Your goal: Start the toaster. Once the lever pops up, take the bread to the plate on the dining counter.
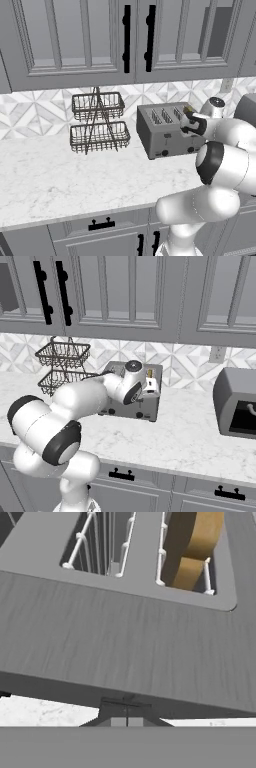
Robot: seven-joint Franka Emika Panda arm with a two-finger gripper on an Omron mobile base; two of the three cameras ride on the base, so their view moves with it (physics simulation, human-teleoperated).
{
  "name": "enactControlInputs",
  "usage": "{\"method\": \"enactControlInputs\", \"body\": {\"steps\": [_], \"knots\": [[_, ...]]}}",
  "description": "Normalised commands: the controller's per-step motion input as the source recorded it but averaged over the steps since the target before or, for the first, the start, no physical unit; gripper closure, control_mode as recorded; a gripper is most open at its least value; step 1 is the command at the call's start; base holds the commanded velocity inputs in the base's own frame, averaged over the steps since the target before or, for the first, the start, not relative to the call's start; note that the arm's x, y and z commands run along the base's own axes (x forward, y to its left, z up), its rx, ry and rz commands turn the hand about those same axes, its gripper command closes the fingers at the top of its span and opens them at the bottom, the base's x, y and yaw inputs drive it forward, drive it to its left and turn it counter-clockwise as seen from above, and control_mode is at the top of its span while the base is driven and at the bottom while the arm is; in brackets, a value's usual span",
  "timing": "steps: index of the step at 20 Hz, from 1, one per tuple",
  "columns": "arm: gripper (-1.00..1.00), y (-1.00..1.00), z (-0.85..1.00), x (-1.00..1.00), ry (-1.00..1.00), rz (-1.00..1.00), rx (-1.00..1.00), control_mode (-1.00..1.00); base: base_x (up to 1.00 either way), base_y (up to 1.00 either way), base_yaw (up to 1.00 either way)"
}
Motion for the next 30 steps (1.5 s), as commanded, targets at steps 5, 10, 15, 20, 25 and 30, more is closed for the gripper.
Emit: {"method": "enactControlInputs", "body": {"steps": [5,10,15,20,25,30], "knots": [[1.00,0.00,-0.34,0.11,0.00,0.00,0.00,-1.00,0.00,0.00,0.00],[1.00,0.00,-0.52,0.03,0.03,0.00,0.00,-1.00,0.00,0.00,0.00],[1.00,0.00,-0.68,-0.03,0.07,0.00,-0.01,-1.00,0.00,0.00,0.00],[1.00,0.00,-0.74,-0.09,0.07,0.00,-0.01,-1.00,0.00,0.00,0.00],[1.00,0.01,-0.79,-0.03,0.02,0.00,-0.01,-1.00,0.00,0.00,0.00],[1.00,0.00,0.02,-0.36,-0.06,0.00,0.00,-1.00,0.00,0.00,0.00]]}}
